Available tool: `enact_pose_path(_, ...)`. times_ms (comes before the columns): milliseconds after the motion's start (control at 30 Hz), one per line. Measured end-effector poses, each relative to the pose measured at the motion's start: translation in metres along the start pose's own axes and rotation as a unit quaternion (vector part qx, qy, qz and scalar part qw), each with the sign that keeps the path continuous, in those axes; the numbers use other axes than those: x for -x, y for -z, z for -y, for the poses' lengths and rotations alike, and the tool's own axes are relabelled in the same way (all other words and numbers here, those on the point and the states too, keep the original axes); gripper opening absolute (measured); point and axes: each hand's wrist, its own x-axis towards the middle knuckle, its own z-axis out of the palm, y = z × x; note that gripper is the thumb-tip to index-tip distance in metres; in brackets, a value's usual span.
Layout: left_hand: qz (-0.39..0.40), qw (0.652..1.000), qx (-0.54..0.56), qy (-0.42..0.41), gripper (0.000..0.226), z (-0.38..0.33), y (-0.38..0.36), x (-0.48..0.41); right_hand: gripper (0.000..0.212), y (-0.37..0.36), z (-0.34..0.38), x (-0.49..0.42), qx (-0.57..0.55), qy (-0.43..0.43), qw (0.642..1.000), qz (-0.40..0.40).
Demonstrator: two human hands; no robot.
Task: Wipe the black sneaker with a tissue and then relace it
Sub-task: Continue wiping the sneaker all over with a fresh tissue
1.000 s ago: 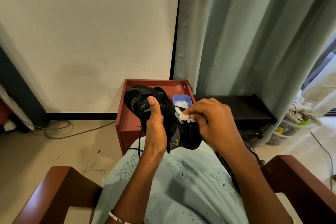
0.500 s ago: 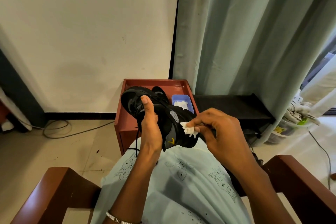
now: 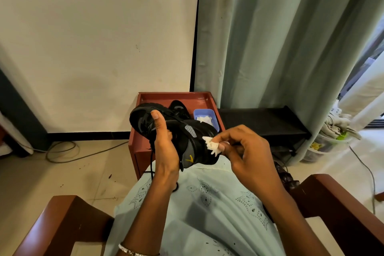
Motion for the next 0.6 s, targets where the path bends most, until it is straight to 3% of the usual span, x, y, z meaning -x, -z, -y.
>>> enact_pose_path(133,-0.017,0.999,0.048,0.016,0.076,-0.004,0.002,-0.002,0.023,-0.012,0.001,0.004,-0.014,-0.003,0.999,-0.032)
enact_pose_path(233,0.044,0.997,0.049,0.039,0.062,0.002,0.01,-0.01,0.023,-0.019,0.004,-0.003,-0.013,0.011,0.997,-0.069)
enact_pose_path(433,0.202,0.975,0.019,0.094,0.085,-0.002,0.014,-0.014,0.022,-0.022,0.008,-0.027,0.03,0.042,0.992,-0.117)
enact_pose_path(600,0.214,0.974,0.017,0.076,0.083,0.003,0.014,-0.013,0.019,-0.028,0.014,-0.031,0.047,0.05,0.989,-0.128)
